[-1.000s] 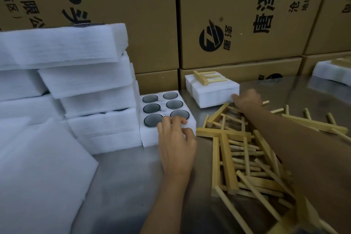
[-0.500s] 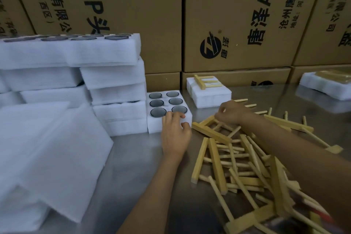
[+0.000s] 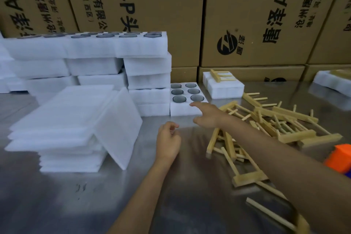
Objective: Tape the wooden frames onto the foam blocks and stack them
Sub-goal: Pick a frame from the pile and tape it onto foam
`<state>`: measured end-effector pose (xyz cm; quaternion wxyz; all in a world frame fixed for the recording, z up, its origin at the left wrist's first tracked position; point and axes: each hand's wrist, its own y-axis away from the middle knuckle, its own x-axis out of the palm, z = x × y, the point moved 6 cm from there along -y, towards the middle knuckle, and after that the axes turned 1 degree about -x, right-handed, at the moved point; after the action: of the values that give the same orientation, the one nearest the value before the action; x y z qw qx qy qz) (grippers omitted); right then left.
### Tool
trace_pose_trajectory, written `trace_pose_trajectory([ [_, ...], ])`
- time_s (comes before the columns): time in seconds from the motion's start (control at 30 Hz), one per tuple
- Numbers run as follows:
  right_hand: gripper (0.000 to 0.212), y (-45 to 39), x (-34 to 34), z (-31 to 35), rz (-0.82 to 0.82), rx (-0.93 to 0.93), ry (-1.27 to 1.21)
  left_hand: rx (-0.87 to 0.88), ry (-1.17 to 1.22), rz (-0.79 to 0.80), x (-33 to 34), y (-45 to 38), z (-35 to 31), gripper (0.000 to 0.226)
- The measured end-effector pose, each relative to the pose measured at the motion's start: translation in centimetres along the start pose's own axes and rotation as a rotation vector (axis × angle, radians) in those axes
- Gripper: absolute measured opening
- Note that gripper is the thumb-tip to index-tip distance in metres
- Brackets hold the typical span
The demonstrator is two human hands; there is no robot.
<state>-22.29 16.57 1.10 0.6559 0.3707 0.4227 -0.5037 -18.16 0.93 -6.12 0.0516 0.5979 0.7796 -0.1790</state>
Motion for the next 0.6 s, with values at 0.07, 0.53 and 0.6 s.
trace_pose_trajectory([
  [0.07, 0.07, -1.1, 0.3, 0.1, -0.011, 0.008, 0.091, -0.098, 0.128, -0.001, -1.4, -0.6, 1.2, 0.025],
  [0.53, 0.046, -8.3, 2.0, 1.1, -0.28, 0.148, 0.407, -0.224, 0.517, -0.024, -1.7, -2.4, 2.4, 0.027],
  [0.6, 0.042, -7.3, 1.0, 1.7, -0.344, 0.178, 0.357, -0.229, 0.505, -0.021, -1.9, -2.4, 2.4, 0.028],
])
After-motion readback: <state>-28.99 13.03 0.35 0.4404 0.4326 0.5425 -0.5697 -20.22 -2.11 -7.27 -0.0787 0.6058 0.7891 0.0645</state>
